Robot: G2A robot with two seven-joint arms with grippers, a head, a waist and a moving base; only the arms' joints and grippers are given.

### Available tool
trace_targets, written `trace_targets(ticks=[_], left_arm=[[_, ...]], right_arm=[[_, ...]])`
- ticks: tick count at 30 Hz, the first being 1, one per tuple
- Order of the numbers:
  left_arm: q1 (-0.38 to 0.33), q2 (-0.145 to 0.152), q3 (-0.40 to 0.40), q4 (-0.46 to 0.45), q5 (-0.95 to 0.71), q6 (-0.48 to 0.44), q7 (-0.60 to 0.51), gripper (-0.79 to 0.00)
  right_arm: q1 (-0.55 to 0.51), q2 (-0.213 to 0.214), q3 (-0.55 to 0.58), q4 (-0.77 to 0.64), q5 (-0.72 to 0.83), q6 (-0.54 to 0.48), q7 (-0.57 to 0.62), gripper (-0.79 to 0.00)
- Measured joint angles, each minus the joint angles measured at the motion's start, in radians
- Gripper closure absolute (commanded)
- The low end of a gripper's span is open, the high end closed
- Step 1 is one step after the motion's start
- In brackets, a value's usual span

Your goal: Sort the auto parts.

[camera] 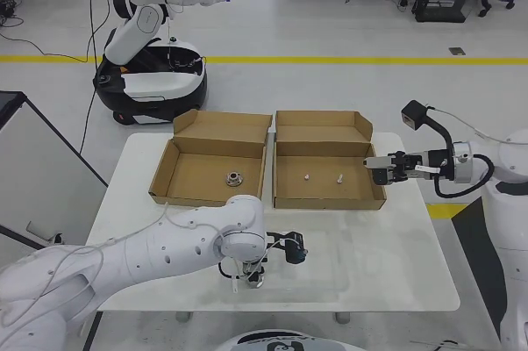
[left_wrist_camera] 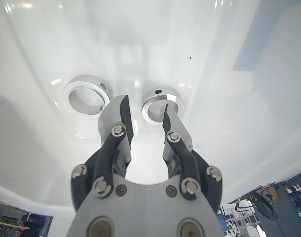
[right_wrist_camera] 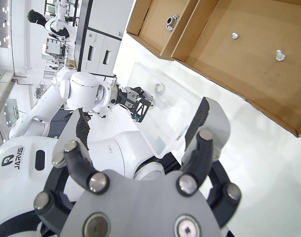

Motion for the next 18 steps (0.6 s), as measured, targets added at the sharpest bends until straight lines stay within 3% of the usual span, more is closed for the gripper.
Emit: trace_targets(ticks=[9, 18], left_arm=[[0.012, -0.002, 0.0, 0.017, 0.0, -0.006, 0.006, -0.283], [0.02, 0.0, 0.0, 0.017, 0.003, -0.011, 0.011, -0.185]], right_arm=[[0.0, 0.0, 0.0, 0.0, 0.0, 0.0, 0.0, -0.785], [0.0, 0.0, 0.0, 0.0, 0.0, 0.0, 0.0, -0.785]])
